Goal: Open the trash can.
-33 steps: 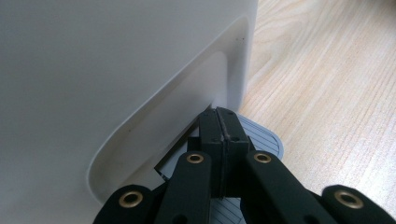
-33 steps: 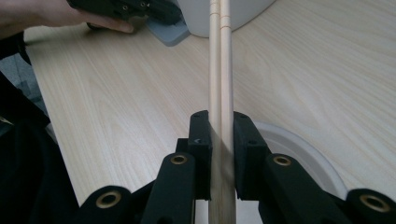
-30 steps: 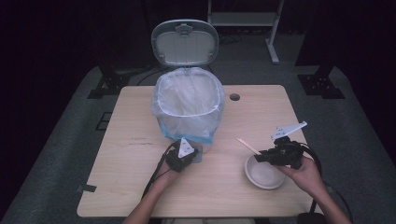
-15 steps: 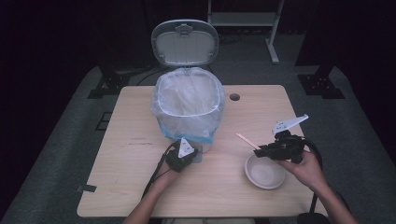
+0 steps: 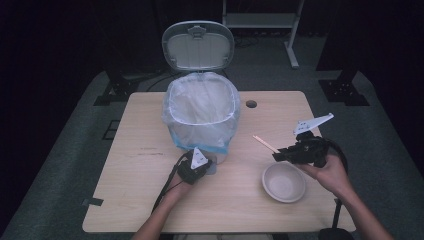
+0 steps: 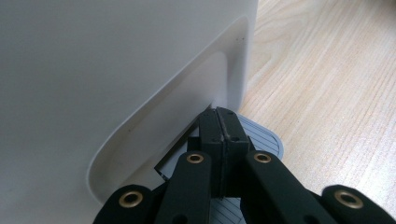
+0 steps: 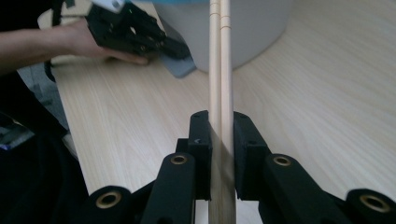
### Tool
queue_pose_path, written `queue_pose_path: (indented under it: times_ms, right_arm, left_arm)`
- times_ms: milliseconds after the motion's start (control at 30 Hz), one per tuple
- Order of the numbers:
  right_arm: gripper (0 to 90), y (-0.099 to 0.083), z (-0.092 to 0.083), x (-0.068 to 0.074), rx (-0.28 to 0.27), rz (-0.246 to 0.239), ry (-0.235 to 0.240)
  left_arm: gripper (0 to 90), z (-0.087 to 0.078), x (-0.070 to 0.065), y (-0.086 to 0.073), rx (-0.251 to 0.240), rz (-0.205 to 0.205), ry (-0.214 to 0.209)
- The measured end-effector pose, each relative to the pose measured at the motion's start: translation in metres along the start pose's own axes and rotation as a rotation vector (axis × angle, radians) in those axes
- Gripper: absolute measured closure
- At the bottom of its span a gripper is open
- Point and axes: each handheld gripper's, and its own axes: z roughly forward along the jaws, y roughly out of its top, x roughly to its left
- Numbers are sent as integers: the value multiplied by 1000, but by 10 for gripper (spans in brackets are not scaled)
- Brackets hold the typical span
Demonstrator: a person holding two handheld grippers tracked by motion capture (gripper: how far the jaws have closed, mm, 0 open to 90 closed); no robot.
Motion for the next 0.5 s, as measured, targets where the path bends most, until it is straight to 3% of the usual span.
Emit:
queue_pose_path:
  times_ms: [133, 167, 500]
  right_arm:
    - [791, 7, -4, 0, -7, -6, 7]
    - [790, 11, -4, 0, 4, -18, -2]
    - [790, 31, -11, 3, 7, -40, 11]
  left_arm:
    - [900, 0, 0, 0, 1, 1, 0]
    - [900, 0, -1, 0, -1, -17, -7]
    - [900, 0, 0, 0, -2, -7, -3]
